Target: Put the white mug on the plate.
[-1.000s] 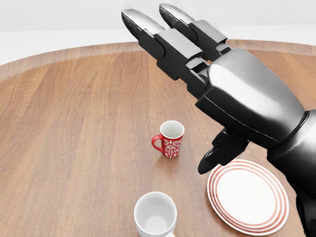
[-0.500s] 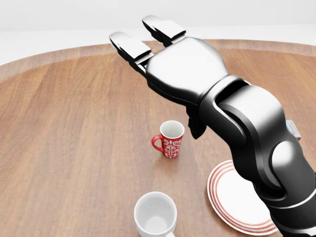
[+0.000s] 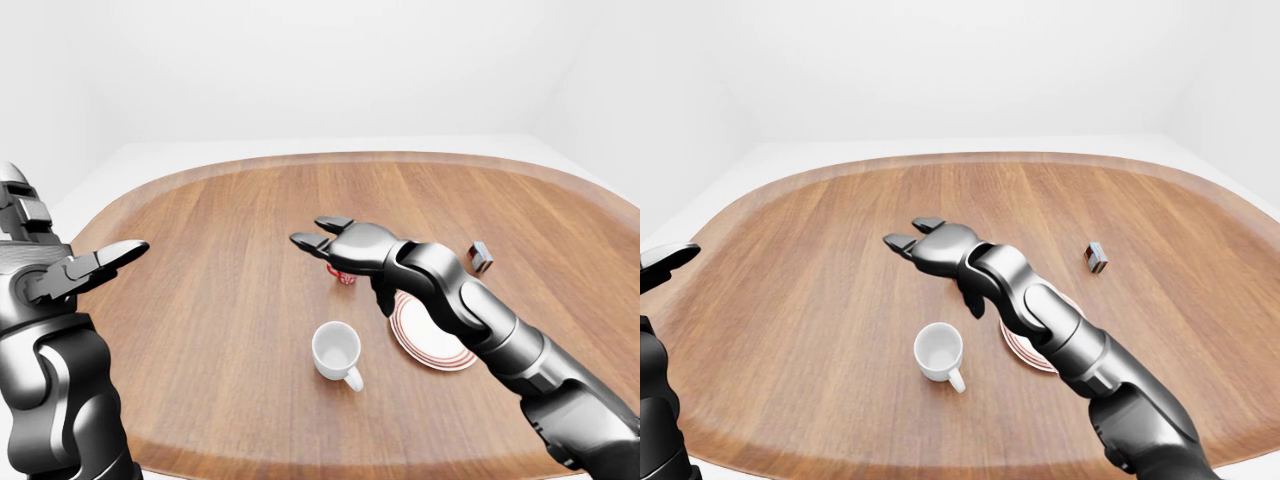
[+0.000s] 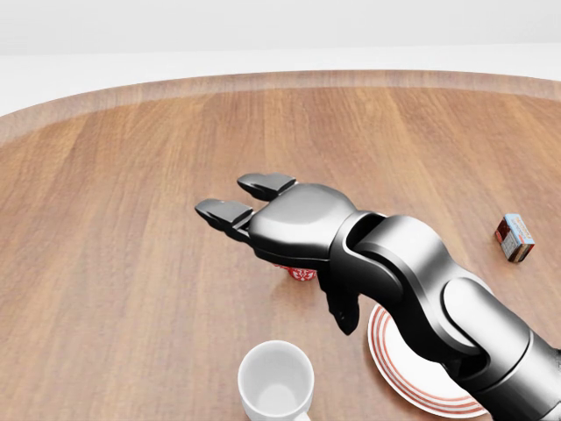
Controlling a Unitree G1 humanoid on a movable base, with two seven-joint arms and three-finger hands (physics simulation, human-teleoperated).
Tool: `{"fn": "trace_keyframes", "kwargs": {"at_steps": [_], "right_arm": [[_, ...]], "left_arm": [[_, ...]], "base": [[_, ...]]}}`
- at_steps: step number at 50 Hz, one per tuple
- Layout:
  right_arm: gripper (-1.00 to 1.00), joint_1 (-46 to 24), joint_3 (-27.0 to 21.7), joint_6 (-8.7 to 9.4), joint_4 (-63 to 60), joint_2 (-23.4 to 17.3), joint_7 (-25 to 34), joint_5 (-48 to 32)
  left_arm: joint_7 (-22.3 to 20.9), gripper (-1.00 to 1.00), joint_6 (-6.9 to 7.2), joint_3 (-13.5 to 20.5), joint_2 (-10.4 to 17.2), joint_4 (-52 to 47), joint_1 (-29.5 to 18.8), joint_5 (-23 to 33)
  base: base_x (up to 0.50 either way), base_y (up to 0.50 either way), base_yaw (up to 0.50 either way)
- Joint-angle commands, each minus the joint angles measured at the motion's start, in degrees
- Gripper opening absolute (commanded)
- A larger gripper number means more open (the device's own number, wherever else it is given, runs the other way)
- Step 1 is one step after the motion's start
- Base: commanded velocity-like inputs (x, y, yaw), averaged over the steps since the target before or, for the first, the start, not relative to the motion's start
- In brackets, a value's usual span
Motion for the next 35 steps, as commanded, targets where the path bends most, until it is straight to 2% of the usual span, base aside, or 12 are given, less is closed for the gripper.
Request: {"fn": "trace_keyframes", "kwargs": {"at_steps": [1,10,16,20,35], "right_arm": [[1.00,6.2,1.1,0.00,5.2,3.6,0.0,-1.4],[1.00,10.4,1.3,0.00,7.8,6.7,0.0,-4.5],[1.00,13.4,-1.1,0.00,11.2,11.4,0.0,-8.7],[1.00,14.3,-1.4,0.00,12.8,13.0,0.0,-10.4],[1.00,14.9,1.0,0.00,13.9,15.1,0.0,-12.0]], "left_arm": [[0.0,1.00,0.00,0.1,0.0,-0.2,0.0,0.0],[0.0,1.00,0.00,-0.1,-0.1,-0.3,0.0,0.1],[-0.1,1.00,0.00,0.0,0.0,0.2,-0.1,0.2],[-0.2,1.00,0.00,-0.2,-0.1,0.2,0.0,0.3],[-0.2,1.00,0.00,-0.3,-0.2,0.1,0.0,0.4]], "base": [[0.00,0.00,0.00],[0.00,0.00,0.00],[0.00,0.00,0.00],[0.00,0.00,0.00],[0.00,0.00,0.00]]}}
